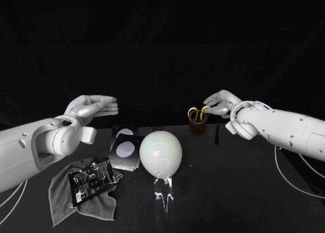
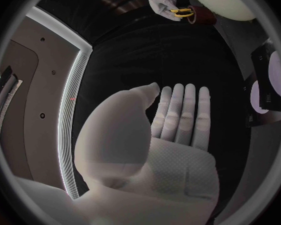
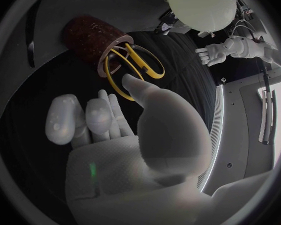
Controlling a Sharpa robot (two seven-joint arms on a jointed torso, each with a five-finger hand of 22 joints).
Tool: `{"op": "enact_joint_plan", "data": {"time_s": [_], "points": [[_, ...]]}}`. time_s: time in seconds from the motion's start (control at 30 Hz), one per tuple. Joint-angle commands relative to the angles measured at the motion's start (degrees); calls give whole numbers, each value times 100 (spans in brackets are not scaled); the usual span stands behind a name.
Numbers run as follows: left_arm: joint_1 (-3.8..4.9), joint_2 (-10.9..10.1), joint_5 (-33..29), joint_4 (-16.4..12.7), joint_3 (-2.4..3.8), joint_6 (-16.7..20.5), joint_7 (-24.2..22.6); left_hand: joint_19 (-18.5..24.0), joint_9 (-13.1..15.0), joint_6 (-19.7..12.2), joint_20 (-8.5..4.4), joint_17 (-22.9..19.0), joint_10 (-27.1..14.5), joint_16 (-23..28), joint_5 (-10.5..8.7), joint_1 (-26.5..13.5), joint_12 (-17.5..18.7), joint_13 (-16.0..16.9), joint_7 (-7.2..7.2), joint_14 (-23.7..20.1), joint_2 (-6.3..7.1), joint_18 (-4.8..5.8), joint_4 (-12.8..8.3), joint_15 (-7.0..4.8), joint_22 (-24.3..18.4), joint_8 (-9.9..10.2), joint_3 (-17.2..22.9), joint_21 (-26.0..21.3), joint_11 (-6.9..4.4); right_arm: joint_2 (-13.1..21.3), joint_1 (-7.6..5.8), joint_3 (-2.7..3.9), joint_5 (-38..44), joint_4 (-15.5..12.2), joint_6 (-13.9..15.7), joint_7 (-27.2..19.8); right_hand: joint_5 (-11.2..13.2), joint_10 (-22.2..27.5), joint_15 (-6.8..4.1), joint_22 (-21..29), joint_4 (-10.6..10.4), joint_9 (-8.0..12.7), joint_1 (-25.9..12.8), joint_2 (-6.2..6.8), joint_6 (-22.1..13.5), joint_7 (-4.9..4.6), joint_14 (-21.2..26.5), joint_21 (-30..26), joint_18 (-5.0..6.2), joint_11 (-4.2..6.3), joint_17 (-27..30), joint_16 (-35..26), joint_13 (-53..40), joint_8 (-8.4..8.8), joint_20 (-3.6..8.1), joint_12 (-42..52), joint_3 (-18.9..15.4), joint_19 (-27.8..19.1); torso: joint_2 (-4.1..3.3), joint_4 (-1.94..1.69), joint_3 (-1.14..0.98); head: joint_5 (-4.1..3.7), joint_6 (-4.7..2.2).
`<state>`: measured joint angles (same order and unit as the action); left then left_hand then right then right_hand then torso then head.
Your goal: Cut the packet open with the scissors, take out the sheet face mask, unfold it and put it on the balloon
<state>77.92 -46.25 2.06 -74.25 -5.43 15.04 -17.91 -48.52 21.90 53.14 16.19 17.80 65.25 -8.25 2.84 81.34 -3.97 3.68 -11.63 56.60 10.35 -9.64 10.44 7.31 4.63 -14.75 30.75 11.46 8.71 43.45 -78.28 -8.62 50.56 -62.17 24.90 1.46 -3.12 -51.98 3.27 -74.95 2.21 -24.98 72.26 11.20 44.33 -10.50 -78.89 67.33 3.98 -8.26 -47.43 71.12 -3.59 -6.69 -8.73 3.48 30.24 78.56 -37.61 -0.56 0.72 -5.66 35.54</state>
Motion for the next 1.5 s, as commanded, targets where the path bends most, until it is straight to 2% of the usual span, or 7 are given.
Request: {"op": "enact_joint_plan", "data": {"time_s": [0.03, 0.1, 0.23, 0.8, 1.1, 1.23, 1.5], "points": [[-9, 2, -52, -4, 8, -83, -95, 36, -6, 44, 10, 7, 51, -33, -8, -7, 8, -1, -6, 53, 43, -67, 11, -1, -8, 16, 24, -24, 0, 35, 12, 1, 178, -36, -196, 74, 31, 170, 19, -760, 18, 93, 32, 39, -246, 24, 49, -61, 109, -35, 35, -17, -2, 119, -31, 14, -120, -42, 2, -3, -2, -24, -14], [-14, -1, -56, -2, 8, -84, -97, 36, -6, 44, 10, 7, 51, -33, -8, -7, 8, -1, -6, 53, 43, -67, 11, -1, -8, 16, 24, -24, 0, 66, 16, 0, 213, -55, -202, 89, 34, 350, 51, -738, 55, 255, 90, 30, -595, 17, 85, -127, 119, -71, 96, -34, -2, 222, -57, 22, -213, -72, 2, -3, -4, -23, -18], [-23, -9, -74, -2, 8, -85, -104, 35, -8, 43, 10, 7, 49, -32, -8, -3, 10, -2, -7, 52, 44, -68, 8, -1, -8, 17, 26, -24, 0, 139, 21, 0, 252, -93, -210, 117, 28, 437, 65, -726, 224, 327, 351, -56, -714, -69, 114, -160, 128, -91, 134, -29, -12, 256, -81, 46, -223, -79, -4, -2, -1, -30, -24], [-37, -19, -98, 16, 8, -81, -118, 33, -9, 43, 10, 7, 48, -32, -7, 4, 12, -2, -9, 51, 44, -69, 4, 0, -9, 19, 29, -24, 1, 305, 23, 1, 301, -178, -219, 134, 9, 409, 57, -727, 438, 260, 564, -202, -460, -152, 122, -164, 131, -82, 164, -6, -21, 192, -80, 110, -136, -63, -9, -2, -9, -83, -39], [-41, -27, -99, 29, 7, -85, -113, 32, -11, 43, 10, 7, 48, -32, -7, 12, 14, -3, -11, 50, 43, -70, -1, 0, -9, 21, 34, -24, 2, 328, 23, 1, 243, -218, -306, 96, -2, 407, 54, -723, 466, 237, 514, -176, -362, -152, 128, -183, 134, -81, 194, -9, -18, 169, -79, 122, -160, -67, -9, -9, 1, -107, -39], [-42, -34, -103, 31, 7, -95, -107, 32, -11, 43, 10, 7, 48, -32, -7, 12, 14, -3, -11, 50, 43, -70, -1, 0, -9, 21, 34, -24, 2, 368, 22, 1, 207, -273, -371, 55, -116, 481, 76, -679, 386, 333, 261, -57, -491, -80, 184, -327, 157, -97, 299, -36, -14, 210, -94, 118, -536, -135, -8, -6, 3, -114, -47], [-45, -40, -131, 29, 6, -105, -110, 31, -13, 43, 10, 7, 47, -31, -7, 15, 15, -3, -12, 49, 44, -71, -3, 1, -10, 22, 35, -24, 3, 391, 21, 2, 121, -304, -267, -37, 1, 485, 79, -668, 295, 430, 269, -159, -573, -86, 199, -368, 160, -99, 340, -6, -17, 231, -103, 164, -1143, -133, -4, -10, -6, -115, -51]]}}
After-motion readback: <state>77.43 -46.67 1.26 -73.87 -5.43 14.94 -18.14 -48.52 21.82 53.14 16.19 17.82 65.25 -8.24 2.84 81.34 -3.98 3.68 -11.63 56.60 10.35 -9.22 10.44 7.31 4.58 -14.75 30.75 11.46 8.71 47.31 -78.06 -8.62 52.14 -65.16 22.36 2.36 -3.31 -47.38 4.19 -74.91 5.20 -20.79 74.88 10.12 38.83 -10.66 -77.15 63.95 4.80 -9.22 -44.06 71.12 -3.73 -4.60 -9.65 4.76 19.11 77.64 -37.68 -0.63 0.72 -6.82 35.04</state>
